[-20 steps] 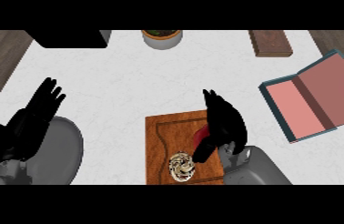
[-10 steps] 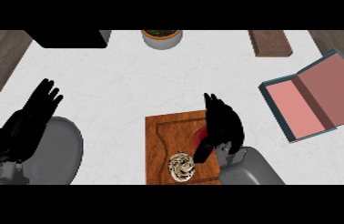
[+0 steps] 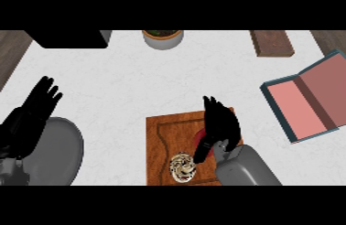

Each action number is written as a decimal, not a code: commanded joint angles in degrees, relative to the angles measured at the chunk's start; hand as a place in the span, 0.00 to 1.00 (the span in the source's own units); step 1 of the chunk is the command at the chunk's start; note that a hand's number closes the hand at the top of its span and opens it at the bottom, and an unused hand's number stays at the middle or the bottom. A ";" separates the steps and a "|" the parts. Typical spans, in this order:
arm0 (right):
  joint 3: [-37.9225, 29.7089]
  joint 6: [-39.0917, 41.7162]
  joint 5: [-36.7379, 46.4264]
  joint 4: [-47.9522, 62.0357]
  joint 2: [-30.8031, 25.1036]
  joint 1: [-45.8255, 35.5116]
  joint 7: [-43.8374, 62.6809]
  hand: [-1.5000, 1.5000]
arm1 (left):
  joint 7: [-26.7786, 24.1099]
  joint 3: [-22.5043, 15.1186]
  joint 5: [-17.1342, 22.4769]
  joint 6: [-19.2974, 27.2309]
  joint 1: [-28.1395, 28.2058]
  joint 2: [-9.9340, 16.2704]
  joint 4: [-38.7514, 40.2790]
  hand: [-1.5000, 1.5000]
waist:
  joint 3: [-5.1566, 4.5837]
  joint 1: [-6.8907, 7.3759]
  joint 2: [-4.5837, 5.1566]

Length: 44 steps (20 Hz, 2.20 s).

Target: Pick the pear from the cutting board and place it in the cardboard box

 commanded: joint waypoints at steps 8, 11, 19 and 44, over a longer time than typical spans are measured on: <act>-1.43 -1.35 2.61 6.99 1.15 0.88 0.61 0.00 | -1.67 1.24 -2.29 -2.02 2.85 -2.44 -1.81 0.50 | 0.01 0.19 0.01; -4.09 -0.31 0.99 10.53 1.16 -2.91 -0.16 0.00 | 0.78 2.28 -0.53 -4.63 0.74 -1.67 0.38 0.50 | 0.01 0.17 0.06; -2.02 -2.77 7.53 8.37 0.45 1.56 -7.85 1.00 | 4.81 3.09 -3.80 -2.43 -0.77 -3.43 -3.90 0.50 | 0.02 0.03 -0.01; -12.45 -10.10 15.72 24.71 -1.50 -22.71 -13.63 1.00 | 2.55 5.10 -6.81 -5.85 -0.60 -6.24 -1.52 0.50 | -0.01 0.16 0.01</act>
